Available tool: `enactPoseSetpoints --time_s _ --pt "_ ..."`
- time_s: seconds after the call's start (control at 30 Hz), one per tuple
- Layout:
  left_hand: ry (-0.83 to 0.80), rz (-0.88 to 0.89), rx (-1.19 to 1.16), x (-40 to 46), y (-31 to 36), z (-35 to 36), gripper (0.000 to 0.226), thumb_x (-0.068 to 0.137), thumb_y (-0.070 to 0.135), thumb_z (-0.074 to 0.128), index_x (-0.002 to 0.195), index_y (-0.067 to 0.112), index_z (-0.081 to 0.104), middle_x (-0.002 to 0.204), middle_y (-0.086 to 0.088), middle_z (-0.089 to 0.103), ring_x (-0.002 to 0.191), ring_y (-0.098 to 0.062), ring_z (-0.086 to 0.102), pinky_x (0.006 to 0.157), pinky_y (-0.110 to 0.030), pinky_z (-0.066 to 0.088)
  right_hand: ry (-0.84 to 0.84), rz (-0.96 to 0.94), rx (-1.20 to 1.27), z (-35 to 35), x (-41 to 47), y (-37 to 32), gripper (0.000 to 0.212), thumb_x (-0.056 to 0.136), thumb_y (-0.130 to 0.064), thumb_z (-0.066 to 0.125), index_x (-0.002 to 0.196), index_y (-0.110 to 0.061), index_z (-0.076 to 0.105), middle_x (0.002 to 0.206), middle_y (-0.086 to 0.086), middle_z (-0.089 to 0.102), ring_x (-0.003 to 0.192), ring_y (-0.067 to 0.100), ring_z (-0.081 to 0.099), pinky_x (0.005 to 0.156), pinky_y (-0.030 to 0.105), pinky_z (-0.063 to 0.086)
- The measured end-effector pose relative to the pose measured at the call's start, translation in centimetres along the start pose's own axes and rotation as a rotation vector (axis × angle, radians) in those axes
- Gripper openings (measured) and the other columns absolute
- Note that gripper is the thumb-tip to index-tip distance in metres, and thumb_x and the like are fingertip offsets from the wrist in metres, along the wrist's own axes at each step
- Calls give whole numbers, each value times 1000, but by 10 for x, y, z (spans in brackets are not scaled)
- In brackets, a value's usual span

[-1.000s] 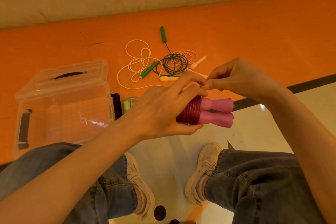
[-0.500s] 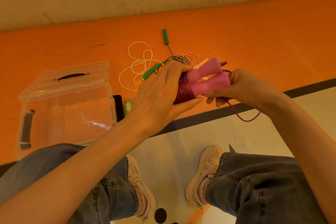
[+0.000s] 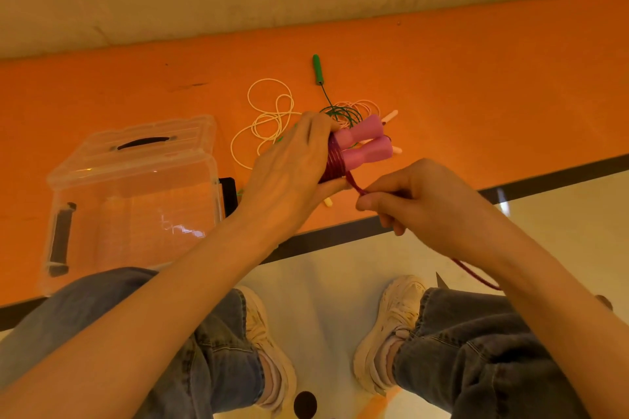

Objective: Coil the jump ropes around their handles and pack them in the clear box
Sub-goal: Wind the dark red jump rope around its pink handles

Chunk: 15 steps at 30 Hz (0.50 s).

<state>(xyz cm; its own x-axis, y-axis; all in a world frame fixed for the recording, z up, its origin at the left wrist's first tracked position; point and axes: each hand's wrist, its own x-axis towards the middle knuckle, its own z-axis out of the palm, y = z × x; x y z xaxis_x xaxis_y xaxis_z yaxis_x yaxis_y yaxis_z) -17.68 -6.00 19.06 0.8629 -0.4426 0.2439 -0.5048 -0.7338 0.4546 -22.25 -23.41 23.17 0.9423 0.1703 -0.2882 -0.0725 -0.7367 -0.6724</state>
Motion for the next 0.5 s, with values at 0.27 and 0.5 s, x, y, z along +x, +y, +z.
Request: enactPoseSetpoints --time_s 0.27,0.5 --pt "-47 -8 1 -4 4 0 56 80 44 66 124 16 46 117 -3 53 100 -24 56 62 -33 43 -80 -49 100 -12 -4 -3 30 88 -31 59 88 -5 74 58 -2 58 49 1 49 54 15 41" --pt "-24 41 34 -3 3 -1 62 76 61 51 120 17 49 113 0 56 96 -21 58 58 -32 44 -95 -67 85 -15 -5 0 27 89 -32 58 88 -11 75 62 5 61 50 4 49 54 21 42"
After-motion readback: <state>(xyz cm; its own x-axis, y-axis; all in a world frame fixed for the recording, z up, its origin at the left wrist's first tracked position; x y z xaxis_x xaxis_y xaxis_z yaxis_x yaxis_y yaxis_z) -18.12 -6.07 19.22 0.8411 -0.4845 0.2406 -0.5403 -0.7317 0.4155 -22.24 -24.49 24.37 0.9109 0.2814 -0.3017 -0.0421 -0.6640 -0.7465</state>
